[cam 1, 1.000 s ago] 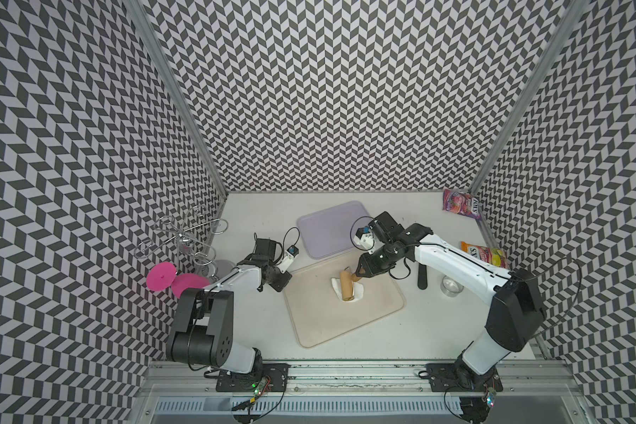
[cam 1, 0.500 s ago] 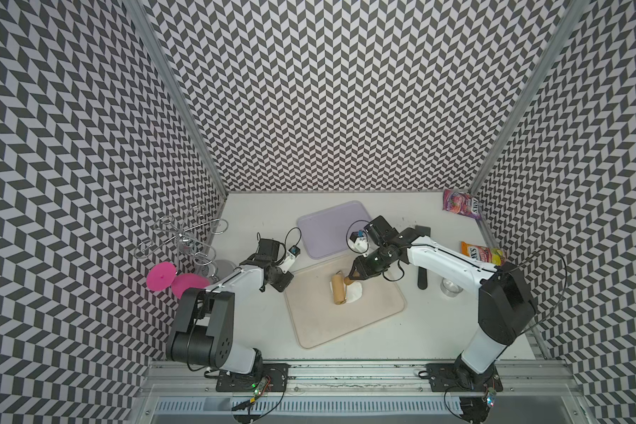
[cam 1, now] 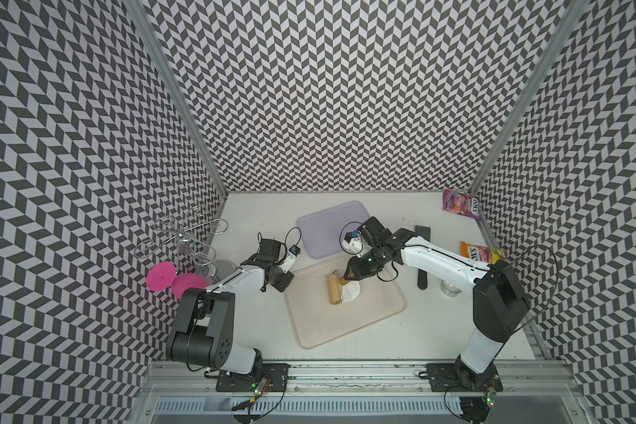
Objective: Roll out the dumpling wrappers from the dough
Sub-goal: Flatten out the dough on the work surface.
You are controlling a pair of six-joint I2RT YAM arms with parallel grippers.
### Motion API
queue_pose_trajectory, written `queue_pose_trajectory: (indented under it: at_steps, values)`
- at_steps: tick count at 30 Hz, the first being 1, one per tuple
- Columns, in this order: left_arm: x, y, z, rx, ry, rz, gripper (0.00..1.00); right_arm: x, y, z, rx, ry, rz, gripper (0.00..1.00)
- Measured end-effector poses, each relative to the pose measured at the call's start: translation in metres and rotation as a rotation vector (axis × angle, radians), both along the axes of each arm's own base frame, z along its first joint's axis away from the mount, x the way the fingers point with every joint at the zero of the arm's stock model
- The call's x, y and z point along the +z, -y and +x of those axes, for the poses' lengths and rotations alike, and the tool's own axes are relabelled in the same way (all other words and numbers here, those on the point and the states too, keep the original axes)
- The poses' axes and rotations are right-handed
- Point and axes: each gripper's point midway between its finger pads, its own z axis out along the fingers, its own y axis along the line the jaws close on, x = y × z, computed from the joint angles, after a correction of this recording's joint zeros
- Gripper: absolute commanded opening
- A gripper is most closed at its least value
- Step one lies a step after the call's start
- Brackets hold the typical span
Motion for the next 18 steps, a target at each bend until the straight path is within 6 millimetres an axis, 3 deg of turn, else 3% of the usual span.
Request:
queue_pose_trajectory:
  at_steps: [9,18]
  values:
    - [0.000,0.001,0.000,0.009,0.001,-0.003,0.00,-0.003,-0.043,0.000,0.034,0.023,0.036,0.00]
    - [0.001,0.014,-0.003,-0.026,-0.005,-0.035,0.00,0.011,-0.059,-0.017,0.128,0.048,0.040,0.00]
